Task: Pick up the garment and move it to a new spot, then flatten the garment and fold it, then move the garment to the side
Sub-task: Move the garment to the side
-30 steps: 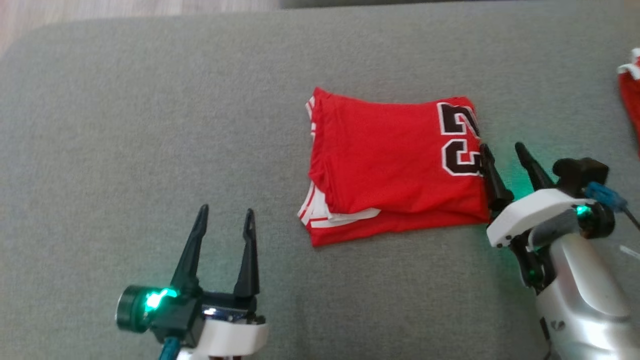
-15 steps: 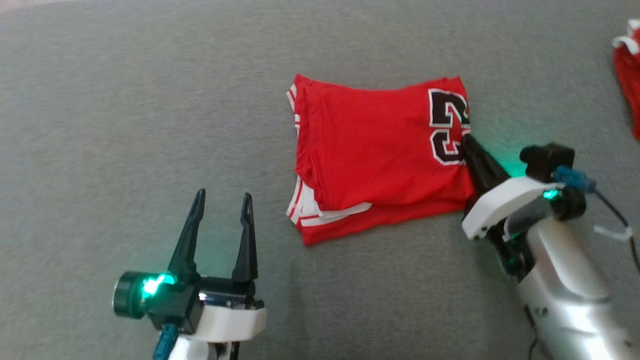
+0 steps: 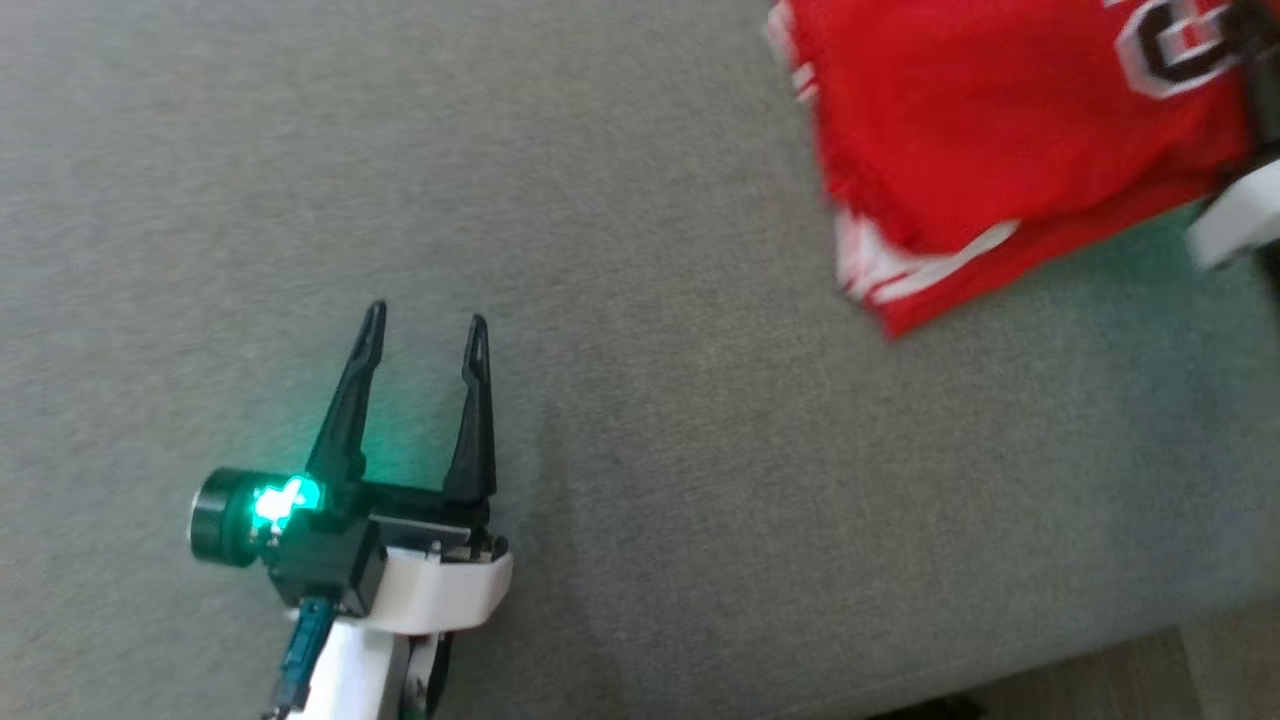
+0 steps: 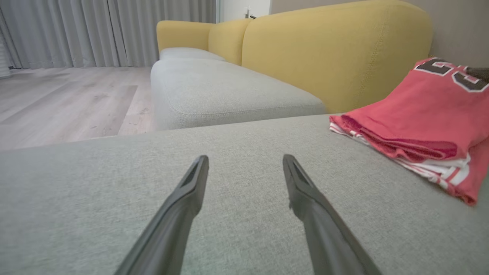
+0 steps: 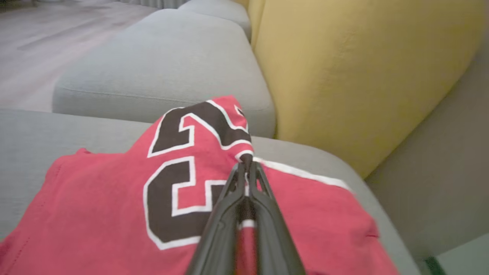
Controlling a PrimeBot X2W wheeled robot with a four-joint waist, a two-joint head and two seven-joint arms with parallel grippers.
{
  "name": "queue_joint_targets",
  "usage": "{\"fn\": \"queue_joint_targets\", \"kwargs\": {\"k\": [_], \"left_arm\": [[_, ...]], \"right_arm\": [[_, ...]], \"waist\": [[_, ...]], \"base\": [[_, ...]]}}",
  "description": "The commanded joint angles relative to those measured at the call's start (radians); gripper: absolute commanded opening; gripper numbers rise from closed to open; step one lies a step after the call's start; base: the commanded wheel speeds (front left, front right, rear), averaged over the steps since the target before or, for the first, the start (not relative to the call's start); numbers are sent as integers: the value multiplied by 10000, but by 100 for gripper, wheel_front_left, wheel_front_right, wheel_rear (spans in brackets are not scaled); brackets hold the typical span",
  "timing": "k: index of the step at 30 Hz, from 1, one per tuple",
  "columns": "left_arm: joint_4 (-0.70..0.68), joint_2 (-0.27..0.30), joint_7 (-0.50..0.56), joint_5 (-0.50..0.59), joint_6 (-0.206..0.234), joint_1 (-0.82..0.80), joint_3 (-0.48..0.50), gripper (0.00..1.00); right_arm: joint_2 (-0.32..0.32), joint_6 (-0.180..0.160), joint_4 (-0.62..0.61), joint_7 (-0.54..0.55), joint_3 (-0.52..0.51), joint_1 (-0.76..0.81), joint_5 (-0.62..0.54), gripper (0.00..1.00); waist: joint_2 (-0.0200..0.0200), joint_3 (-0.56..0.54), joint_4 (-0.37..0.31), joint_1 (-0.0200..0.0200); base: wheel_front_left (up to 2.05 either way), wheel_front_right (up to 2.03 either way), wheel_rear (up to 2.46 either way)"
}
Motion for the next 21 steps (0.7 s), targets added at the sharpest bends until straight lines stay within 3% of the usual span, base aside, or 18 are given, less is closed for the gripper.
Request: {"fn": "queue_joint_targets", "kwargs": {"k": [1, 13, 14, 15, 16, 21], "left_arm": [[-359, 51, -51, 129, -24, -170, 297, 100], [-723, 332, -51, 417, -151, -679, 338, 100], [-745, 355, -51, 428, -155, -711, 337, 100], [-762, 376, -51, 436, -159, -738, 334, 100], [-774, 394, -51, 440, -164, -760, 330, 100], [-742, 447, -51, 438, -136, -818, 329, 100]], "right_arm": [[-324, -7, -504, 107, -137, -161, -120, 0], [-1441, -7, -2516, 1535, -2806, -44, -834, 0], [-1450, -7, -2593, 1593, -2987, -34, -922, 15], [-1437, -7, -2645, 1658, -3144, -21, -1003, 49], [-1408, -7, -2683, 1714, -3295, -11, -1094, 100], [-879, -7, -2937, 1532, -3703, 101, -1699, 100]], "waist": [[0, 455, -406, -1], [0, 1491, -681, -1], [0, 1546, -682, -1], [0, 1590, -680, -1], [0, 1624, -676, -1], [0, 1511, -607, -1]], "base": [[0, 0, 0], [0, 0, 0], [0, 0, 0], [0, 0, 0], [0, 0, 0], [0, 0, 0]]}}
